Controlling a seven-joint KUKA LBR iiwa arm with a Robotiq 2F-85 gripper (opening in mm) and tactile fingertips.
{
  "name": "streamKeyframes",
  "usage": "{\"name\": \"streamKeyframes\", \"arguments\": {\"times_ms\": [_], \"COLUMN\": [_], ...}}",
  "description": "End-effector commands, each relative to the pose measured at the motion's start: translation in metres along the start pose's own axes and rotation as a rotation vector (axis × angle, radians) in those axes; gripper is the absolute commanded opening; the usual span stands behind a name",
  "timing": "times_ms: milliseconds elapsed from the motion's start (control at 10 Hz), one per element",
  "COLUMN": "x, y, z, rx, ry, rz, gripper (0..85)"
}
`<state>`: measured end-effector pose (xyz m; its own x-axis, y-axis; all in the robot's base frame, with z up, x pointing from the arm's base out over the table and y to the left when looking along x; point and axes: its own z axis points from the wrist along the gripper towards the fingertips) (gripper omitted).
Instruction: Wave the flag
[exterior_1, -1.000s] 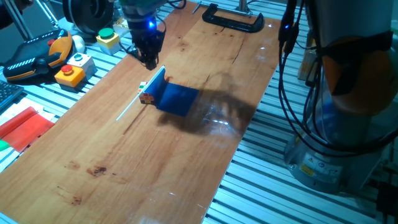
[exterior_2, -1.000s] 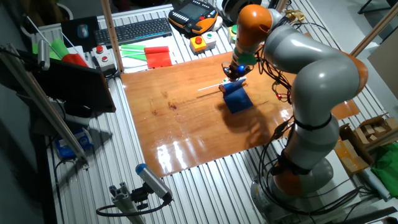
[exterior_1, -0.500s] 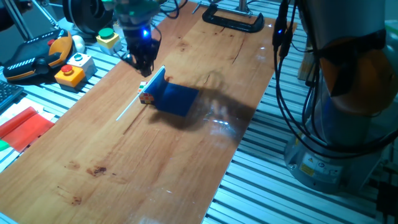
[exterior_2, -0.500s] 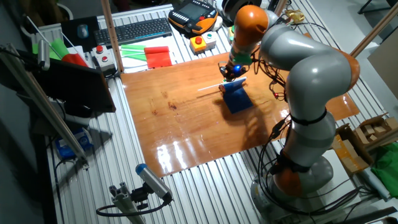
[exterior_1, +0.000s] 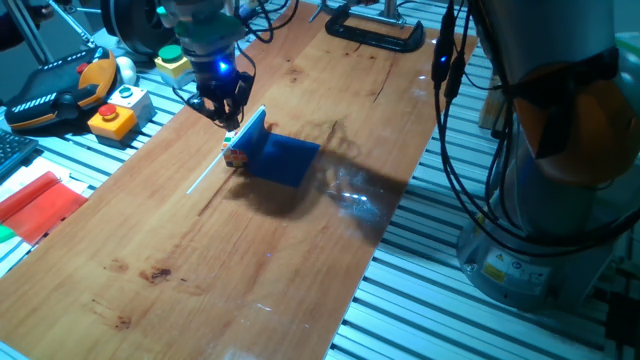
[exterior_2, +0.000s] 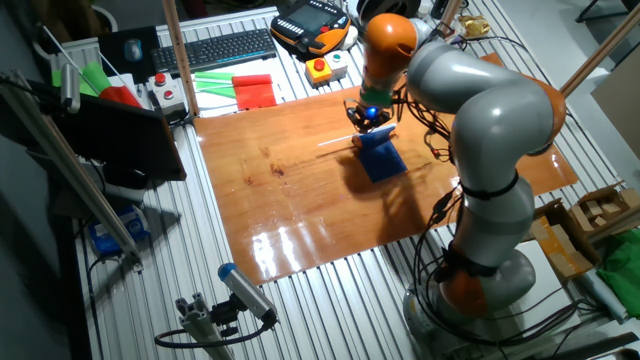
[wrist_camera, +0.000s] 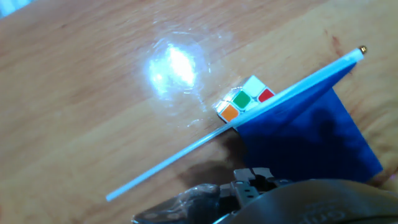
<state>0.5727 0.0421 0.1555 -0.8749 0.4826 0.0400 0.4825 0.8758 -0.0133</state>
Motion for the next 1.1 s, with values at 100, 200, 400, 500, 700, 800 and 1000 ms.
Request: {"name": "streamKeyframes", "arguments": {"times_ms": [100, 200, 400, 500, 700, 800, 1000], "x": [-0.002, -0.002, -0.002, -0.002, 0.0, 0.002, 0.005], "y": [-0.001, -0.001, 0.0, 0.002, 0.007, 0.01, 0.018], "z": [-0.002, -0.002, -0.002, -0.001, 0.001, 0.002, 0.001], "rx": [-0.023, -0.046, -0.062, -0.047, -0.048, -0.027, -0.015], "ry": [0.019, 0.041, 0.037, 0.02, 0.025, 0.024, 0.02], "rz": [0.281, 0.335, 0.459, 0.502, 0.612, 0.635, 0.672], "gripper": [0.7, 0.7, 0.7, 0.7, 0.7, 0.7, 0.7]}}
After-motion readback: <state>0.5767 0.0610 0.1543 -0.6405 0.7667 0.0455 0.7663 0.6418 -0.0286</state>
